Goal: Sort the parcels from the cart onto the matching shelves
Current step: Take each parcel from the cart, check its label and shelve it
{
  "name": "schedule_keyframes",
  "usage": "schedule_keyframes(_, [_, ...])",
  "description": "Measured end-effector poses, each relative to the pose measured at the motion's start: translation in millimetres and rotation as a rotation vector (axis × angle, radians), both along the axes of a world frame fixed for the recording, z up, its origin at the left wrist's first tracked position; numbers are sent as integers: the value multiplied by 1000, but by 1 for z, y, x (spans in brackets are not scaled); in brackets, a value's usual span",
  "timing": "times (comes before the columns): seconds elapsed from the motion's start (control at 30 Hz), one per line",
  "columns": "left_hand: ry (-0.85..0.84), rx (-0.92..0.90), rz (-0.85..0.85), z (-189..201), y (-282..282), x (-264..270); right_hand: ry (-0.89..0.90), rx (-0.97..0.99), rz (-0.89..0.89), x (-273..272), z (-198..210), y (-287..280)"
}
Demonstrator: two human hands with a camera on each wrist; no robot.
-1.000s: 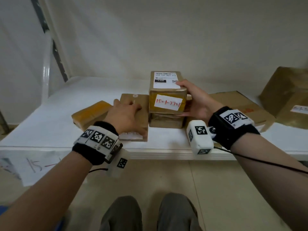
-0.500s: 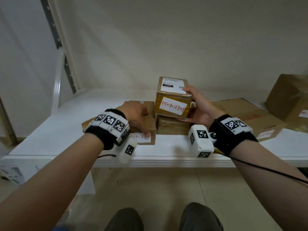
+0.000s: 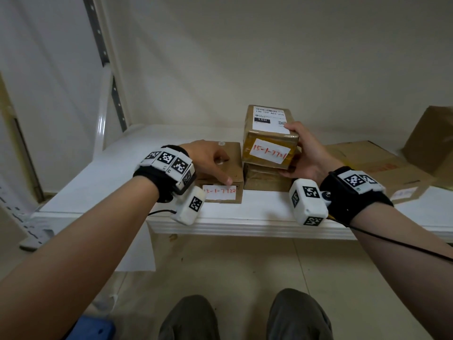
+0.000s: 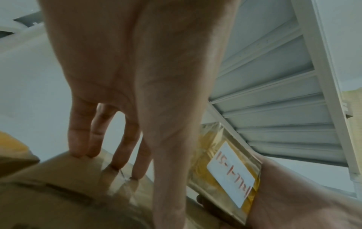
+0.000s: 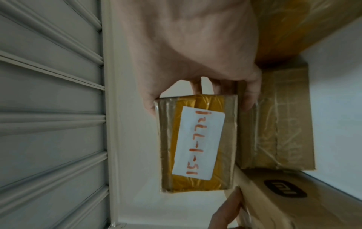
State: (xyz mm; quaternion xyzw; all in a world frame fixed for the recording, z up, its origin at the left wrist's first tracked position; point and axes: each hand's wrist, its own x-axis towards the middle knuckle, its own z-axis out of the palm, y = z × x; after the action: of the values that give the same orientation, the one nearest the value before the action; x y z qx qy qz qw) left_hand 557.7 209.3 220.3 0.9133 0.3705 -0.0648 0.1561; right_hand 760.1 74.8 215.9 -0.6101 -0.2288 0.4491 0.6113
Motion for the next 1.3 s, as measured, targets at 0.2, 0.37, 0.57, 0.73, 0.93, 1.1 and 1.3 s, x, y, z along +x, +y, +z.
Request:
schedule_keyframes(0.2, [-24, 9, 0, -2, 1, -7, 24, 68, -70, -5, -6, 1])
schedule_keyframes(0.37, [-32, 20, 2, -4, -1, -7, -5, 104, -62, -13, -9, -1])
schedule_keyframes(0.57, [-39, 21, -2, -4, -4, -8, -27, 86, -21, -22, -1, -8])
schedule_keyframes(0.73, [-81, -27, -21, 0, -12, -10, 8, 22, 51, -36, 8, -12])
schedule_keyframes(0.93, [-140, -87, -31, -2, -16, -15, 35, 7, 109, -49, 14, -12])
schedule_keyframes(1.1, [-241, -243, -30, 3, -2, -27, 38, 44, 96, -45, 15, -13])
schedule_keyframes(1.3, [-408, -202, 34, 4, 8, -37, -36, 143, 35, -23, 28, -23])
